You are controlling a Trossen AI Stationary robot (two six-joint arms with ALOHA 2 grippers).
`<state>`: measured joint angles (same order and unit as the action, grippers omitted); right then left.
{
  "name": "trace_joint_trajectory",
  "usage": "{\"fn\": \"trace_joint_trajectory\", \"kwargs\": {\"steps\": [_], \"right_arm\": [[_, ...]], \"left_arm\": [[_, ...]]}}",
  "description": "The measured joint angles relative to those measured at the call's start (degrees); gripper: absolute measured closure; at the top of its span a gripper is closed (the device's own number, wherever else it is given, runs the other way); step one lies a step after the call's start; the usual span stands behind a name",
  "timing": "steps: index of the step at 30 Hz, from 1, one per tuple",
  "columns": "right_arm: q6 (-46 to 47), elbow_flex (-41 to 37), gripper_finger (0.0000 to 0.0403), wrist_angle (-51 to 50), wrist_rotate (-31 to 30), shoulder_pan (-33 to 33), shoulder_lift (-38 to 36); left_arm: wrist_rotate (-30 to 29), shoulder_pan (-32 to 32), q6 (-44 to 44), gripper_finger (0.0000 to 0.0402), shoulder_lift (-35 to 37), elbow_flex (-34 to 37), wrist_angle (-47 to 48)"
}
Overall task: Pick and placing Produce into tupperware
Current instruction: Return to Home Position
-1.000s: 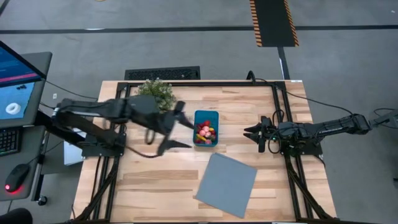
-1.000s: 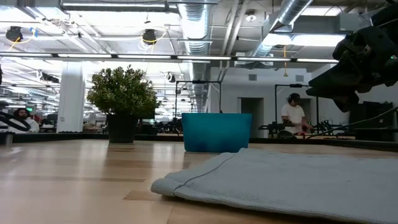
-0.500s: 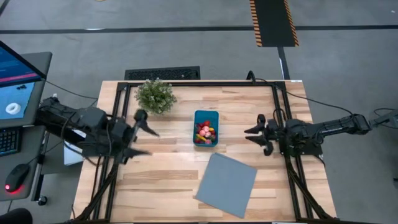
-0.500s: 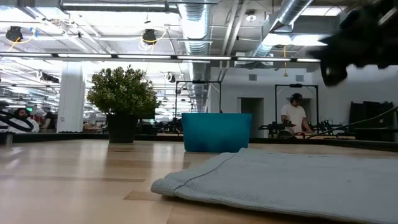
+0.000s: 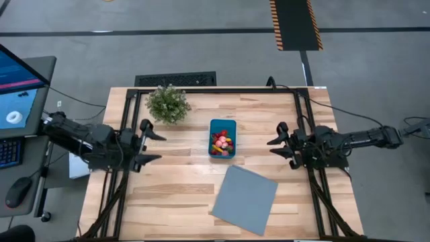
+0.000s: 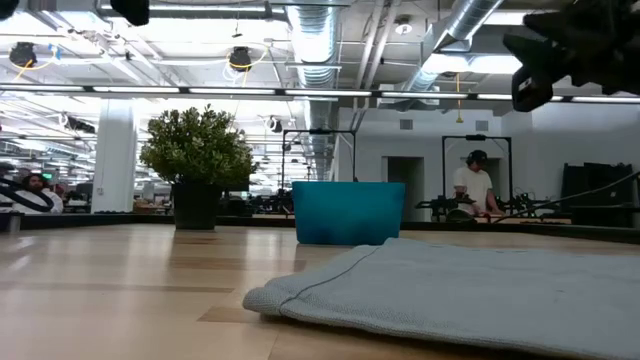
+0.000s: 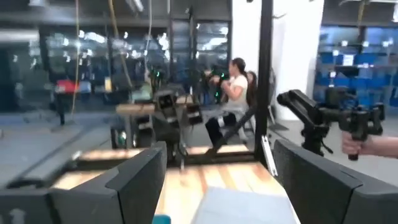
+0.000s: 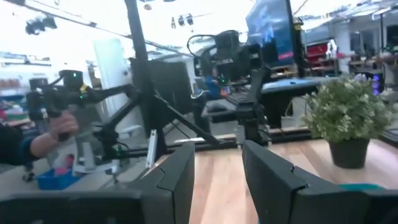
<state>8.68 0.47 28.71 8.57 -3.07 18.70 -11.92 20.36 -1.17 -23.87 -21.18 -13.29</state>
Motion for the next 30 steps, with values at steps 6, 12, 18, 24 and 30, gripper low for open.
{"fn": "trace_joint_trajectory", "kwargs": {"steps": [6,12,18,24,30], "right_arm": [[-4.6,0.0,0.0244,-0.2,12.6,4.6,0.1],[-2.7,0.0,0.0244,-1.1,18.7,8.7,0.1],[-5.7,0.0,0.0244,-0.1,22.6,10.1,0.1],[-2.9,0.0,0.0244,-2.5,22.5,14.1,0.1],[-4.6,-0.1,0.0244,-4.9,22.9,16.1,2.2]], "left_arm": [[5.0,0.0,-4.8,0.0116,0.4,4.2,-1.7],[7.5,-1.2,-0.6,0.0116,0.4,13.9,-11.6],[4.8,-2.2,-0.6,0.0116,3.7,18.8,-14.3],[-14.4,-2.1,1.8,0.0116,7.9,19.6,-1.2],[-7.4,-1.6,15.3,0.0116,10.1,19.9,7.5]]}}
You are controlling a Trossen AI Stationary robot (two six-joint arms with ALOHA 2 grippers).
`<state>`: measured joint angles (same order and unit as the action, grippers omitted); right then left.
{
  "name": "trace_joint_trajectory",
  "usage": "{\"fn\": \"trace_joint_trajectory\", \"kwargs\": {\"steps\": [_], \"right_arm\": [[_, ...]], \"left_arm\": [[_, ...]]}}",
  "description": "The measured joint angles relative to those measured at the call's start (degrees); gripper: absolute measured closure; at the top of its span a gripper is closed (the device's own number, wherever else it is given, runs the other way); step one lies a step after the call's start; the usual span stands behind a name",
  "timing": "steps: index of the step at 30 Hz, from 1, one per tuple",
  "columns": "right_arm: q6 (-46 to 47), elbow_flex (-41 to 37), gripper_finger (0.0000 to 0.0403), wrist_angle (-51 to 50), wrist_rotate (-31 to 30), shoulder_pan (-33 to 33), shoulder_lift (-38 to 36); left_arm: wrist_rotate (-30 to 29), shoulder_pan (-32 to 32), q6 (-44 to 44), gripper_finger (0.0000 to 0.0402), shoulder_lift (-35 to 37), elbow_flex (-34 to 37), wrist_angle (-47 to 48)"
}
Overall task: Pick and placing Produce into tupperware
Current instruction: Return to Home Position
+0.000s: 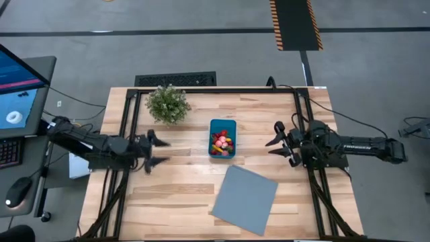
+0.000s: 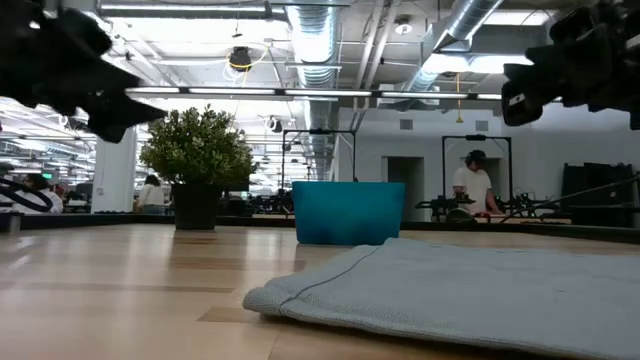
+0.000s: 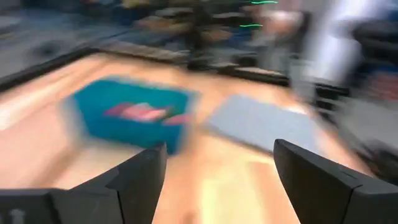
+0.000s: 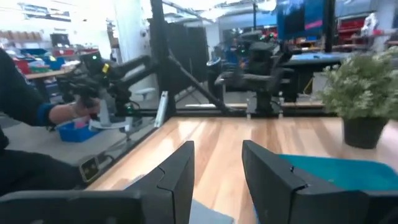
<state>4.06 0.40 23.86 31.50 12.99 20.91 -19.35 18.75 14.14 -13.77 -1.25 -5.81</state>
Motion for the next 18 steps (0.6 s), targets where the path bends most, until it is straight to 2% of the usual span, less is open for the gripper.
{"fn": "trace_joint_trajectory", "kwargs": {"steps": [2,5,8,11,13,18], "right_arm": [[-0.8,0.0,0.0244,1.8,0.1,0.5,0.9],[-1.4,0.0,0.0244,2.3,1.0,1.6,2.6],[-1.5,0.0,0.0244,5.4,4.8,3.3,4.2],[-1.4,0.0,0.0244,13.2,10.4,5.2,6.2],[-1.4,0.0,0.0244,16.1,11.5,6.9,7.4],[-2.9,0.0,0.0244,15.4,12.3,12.1,11.9]], "left_arm": [[9.0,0.1,-6.2,0.0116,0.0,0.6,-6.2],[15.9,-0.3,-14.3,0.0116,0.5,0.6,-15.9],[16.8,-1.0,-19.4,0.0116,1.1,0.6,-18.2],[14.3,-2.8,-20.5,0.0116,2.1,0.6,-18.1],[14.1,-4.5,-21.4,0.0116,2.6,0.6,-17.8],[16.5,-9.9,-22.0,0.0116,2.6,0.7,-17.8]]}}
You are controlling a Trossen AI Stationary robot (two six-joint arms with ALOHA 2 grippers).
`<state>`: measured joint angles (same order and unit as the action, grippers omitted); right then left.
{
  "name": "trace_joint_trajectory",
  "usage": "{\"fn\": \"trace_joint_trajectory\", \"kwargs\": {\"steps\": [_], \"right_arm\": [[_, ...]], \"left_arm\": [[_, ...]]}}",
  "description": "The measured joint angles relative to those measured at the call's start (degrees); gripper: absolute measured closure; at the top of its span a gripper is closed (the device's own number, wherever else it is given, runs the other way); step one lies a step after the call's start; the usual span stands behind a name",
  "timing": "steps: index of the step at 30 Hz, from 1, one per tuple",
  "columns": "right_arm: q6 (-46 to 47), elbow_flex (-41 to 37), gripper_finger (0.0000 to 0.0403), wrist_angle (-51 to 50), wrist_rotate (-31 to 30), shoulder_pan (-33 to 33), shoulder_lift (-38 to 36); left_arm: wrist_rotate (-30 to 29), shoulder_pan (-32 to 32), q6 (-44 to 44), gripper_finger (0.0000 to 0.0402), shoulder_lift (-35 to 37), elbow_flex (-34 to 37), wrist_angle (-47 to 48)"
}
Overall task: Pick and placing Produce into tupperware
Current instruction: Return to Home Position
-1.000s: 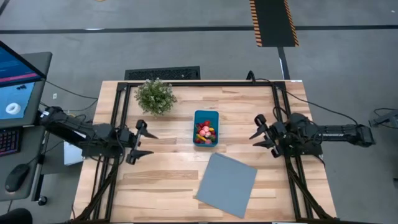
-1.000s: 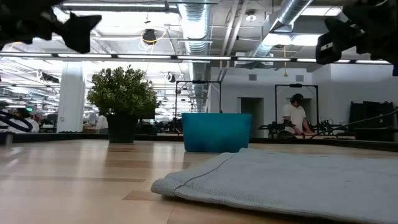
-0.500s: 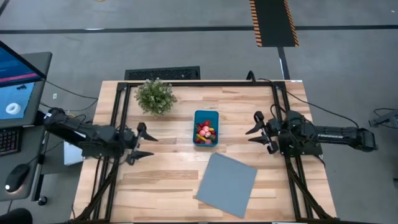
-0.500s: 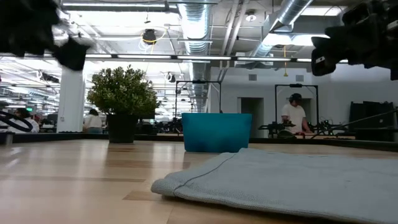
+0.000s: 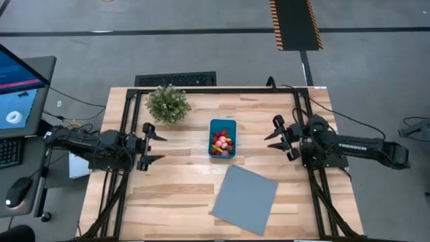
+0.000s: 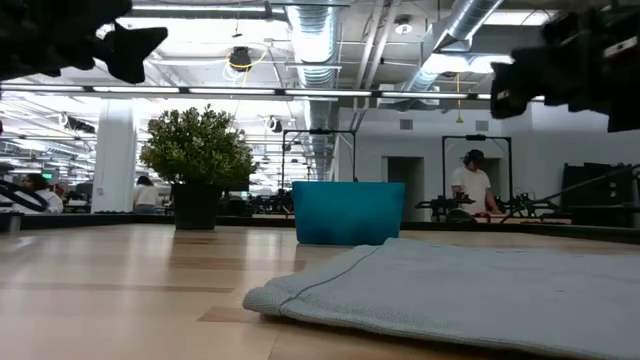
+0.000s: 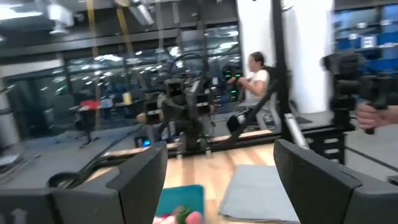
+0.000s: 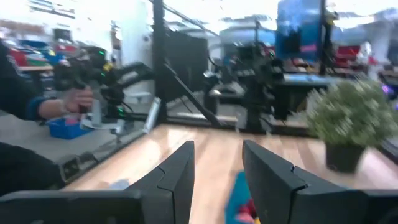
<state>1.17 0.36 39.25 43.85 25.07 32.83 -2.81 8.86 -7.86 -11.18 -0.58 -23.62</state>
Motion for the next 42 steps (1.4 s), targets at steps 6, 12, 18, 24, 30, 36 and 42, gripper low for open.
{"fn": "trace_joint_trajectory", "kwargs": {"steps": [6,12,18,24,30,36,42], "right_arm": [[-2.1,0.0,0.0244,3.9,5.3,5.5,7.6],[-6.2,0.0,0.0244,7.1,9.4,8.4,16.7],[1.4,-0.1,0.0244,22.1,3.3,7.3,23.6],[2.5,-0.1,0.0244,18.9,-3.2,5.3,23.8],[-0.2,-0.1,0.0244,12.2,-9.7,1.8,21.8],[-4.3,-0.1,0.0244,11.3,-26.7,0.4,17.3],[-8.2,-0.1,0.0244,7.3,-29.3,1.0,15.5]], "left_arm": [[0.9,-6.5,1.9,0.0116,0.0,0.0,4.0],[7.3,-9.5,0.5,0.0116,0.0,0.1,9.0],[1.5,-9.9,1.0,0.0116,0.0,0.1,10.3],[-0.1,-9.8,14.3,0.0116,0.0,0.1,16.0],[-1.1,-9.8,26.5,0.0116,-0.1,0.2,21.2],[-3.1,-9.8,19.6,0.0116,0.0,0.2,17.0],[-3.1,-9.8,12.5,0.0116,0.0,0.2,7.6]]}}
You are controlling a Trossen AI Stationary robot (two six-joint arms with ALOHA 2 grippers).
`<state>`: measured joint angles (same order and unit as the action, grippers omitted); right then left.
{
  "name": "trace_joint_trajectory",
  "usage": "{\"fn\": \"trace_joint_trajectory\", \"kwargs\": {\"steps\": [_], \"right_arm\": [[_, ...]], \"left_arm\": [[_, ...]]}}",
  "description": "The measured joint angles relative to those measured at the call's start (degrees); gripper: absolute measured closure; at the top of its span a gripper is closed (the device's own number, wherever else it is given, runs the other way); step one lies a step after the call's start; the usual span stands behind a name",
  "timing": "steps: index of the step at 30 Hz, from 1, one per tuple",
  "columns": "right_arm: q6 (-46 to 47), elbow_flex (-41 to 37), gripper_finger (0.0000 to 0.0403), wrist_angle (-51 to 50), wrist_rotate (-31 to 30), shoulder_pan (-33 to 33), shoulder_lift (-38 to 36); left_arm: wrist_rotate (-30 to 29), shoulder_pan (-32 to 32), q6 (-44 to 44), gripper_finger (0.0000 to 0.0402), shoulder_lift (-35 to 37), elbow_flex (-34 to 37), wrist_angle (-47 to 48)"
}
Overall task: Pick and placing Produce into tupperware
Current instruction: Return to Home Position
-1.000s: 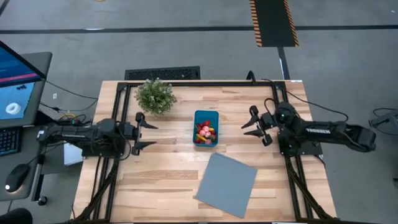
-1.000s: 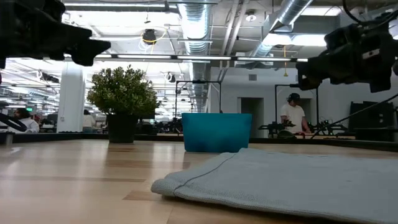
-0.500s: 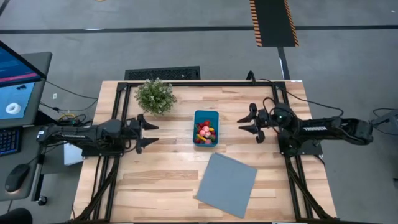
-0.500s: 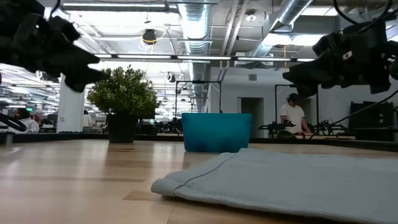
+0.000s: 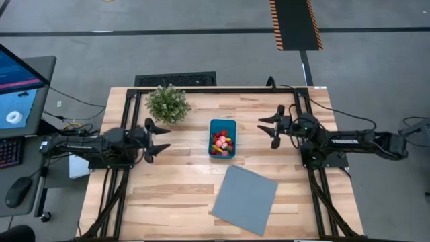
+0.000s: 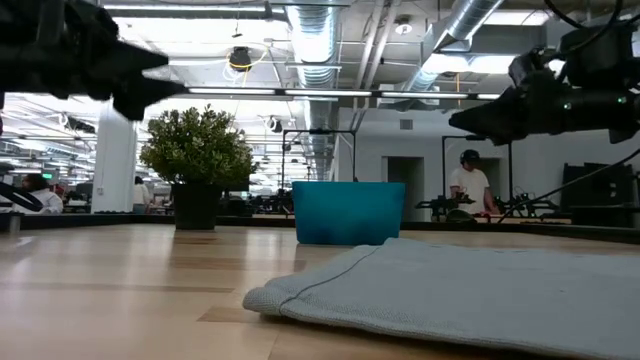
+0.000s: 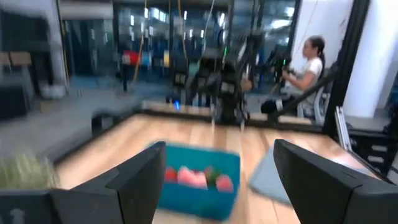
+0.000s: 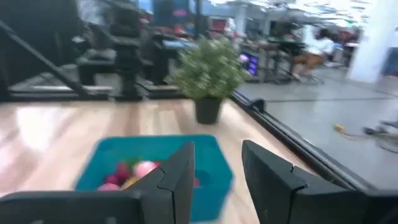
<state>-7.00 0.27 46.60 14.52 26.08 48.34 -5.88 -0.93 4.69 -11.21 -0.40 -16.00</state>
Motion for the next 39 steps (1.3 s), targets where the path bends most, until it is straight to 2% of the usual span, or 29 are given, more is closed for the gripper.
{"fn": "trace_joint_trajectory", "kwargs": {"steps": [3,8,18,25,30,34,39], "right_arm": [[-0.5,0.0,0.0244,0.3,-1.1,0.6,-0.2],[-0.5,0.0,0.0244,-1.0,-1.1,0.6,0.7],[-0.6,0.0,0.0244,-8.7,-1.3,-0.5,0.4],[-0.5,0.0,0.0244,-25.9,-1.3,-6.2,-15.6],[-0.5,0.0,0.0244,-33.7,-1.2,-12.8,-24.3],[-0.5,0.0,0.0244,-36.3,-1.0,-19.2,-30.7],[-0.5,0.0,0.0244,-37.0,-1.1,-25.2,-35.2]], "left_arm": [[-0.1,0.0,-3.5,0.0116,0.0,0.0,-4.4],[-1.0,0.0,-3.9,0.0116,0.0,0.0,-3.3],[-1.0,0.0,-2.9,0.0116,0.0,0.0,11.0],[0.3,0.0,-2.7,0.0116,-1.2,-0.4,13.6],[0.4,0.0,-2.7,0.0116,-1.2,-0.4,13.8],[0.4,0.0,-2.7,0.0116,-1.2,-0.5,13.9],[0.3,0.0,-2.7,0.0116,-1.2,-0.5,14.0]]}}
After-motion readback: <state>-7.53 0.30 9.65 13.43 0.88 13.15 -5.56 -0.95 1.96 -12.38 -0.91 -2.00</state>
